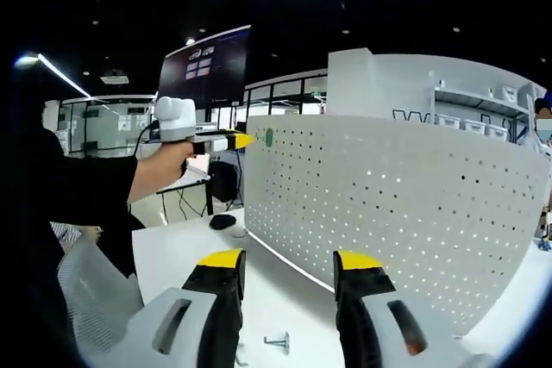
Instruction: Insert the hook assembly into the mounting plate slot until the hook locks in place.
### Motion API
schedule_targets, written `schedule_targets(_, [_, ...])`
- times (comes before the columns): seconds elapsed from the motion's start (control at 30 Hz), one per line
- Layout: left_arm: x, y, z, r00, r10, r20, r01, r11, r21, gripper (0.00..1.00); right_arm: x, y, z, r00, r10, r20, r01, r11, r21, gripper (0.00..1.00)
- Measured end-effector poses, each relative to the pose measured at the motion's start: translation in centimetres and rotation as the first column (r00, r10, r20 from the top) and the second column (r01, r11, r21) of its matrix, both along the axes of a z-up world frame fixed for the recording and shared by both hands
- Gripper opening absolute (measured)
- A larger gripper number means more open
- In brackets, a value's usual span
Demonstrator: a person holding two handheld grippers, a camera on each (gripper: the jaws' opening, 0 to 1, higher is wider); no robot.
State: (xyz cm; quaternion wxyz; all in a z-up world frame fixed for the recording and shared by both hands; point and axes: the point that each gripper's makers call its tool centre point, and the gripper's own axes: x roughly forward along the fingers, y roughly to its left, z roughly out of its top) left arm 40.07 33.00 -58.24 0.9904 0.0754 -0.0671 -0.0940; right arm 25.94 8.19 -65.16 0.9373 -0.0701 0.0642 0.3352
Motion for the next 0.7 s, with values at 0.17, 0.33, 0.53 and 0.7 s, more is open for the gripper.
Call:
schedule_targets(0.17, [-3.0,0.6,0.0,1.000,-0.005,-0.001,0.005,1.000,-0.013,0.25,-0.2,0.7,0.3,0.999,0.027,0.017,-0.027,1.000,-0.007,0.38])
schedule_targets(0.33, [-7.0,0.8,-0.8,1.000,-0.016,-0.010,0.016,0.999,-0.036,0.26,-0.6,1.2,-0.1,0.999,0.045,0.011,-0.045,0.999,-0.010,0.38])
schedule_targets(0.53, [-11.0,0.4,-2.4,0.999,-0.031,-0.028,0.031,0.999,-0.031,0.26,-1.0,1.9,-1.0,0.997,0.074,-0.006,-0.074,0.997,-0.027,0.38])
schedule_targets(0.7, [-13.4,0.3,-3.6,0.998,-0.038,-0.044,0.036,0.999,-0.038,0.27,-1.3,3.3,-1.1,0.994,0.109,-0.006,-0.109,0.993,-0.044,0.37])
